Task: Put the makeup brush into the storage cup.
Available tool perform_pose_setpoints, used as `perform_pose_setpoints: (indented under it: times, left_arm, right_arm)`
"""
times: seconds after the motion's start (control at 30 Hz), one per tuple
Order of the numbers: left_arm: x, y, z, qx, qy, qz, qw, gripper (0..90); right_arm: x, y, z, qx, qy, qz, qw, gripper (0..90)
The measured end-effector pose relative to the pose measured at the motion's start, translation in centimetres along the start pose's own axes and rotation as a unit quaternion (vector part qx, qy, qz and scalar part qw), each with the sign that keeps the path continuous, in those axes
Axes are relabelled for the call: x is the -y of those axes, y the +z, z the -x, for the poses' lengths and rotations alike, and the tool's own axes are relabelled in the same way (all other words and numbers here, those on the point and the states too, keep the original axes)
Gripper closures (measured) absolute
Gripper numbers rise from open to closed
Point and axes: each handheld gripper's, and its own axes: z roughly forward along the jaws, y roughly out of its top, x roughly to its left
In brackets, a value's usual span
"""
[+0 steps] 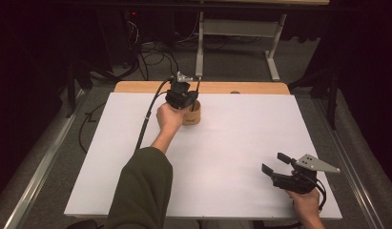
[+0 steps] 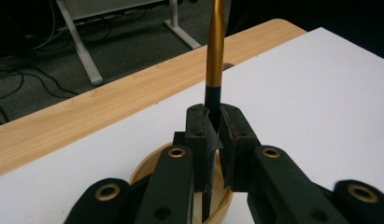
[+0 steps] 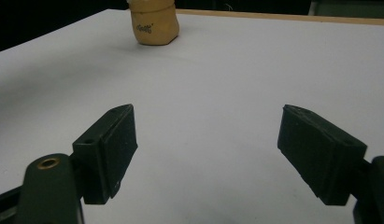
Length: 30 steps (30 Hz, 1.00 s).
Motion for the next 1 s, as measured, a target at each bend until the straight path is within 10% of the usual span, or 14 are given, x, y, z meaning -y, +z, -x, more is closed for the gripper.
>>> perform_pose_setpoints:
  times: [0.43, 1.0]
  left_arm:
    - [0.3, 0.1, -0.1, 0.011, -0.007, -0.012, 0.9998, 81.8]
    - [0.2, -1.5, 0.4, 0.016, 0.002, -0.015, 0.9998, 46.6]
  right_arm:
    - [0.0, 0.1, -0.1, -0.002, -0.002, -0.004, 1.0, 21.5]
    - [0.0, 0.1, -0.1, -0.001, 0.0, -0.001, 1.0, 21.5]
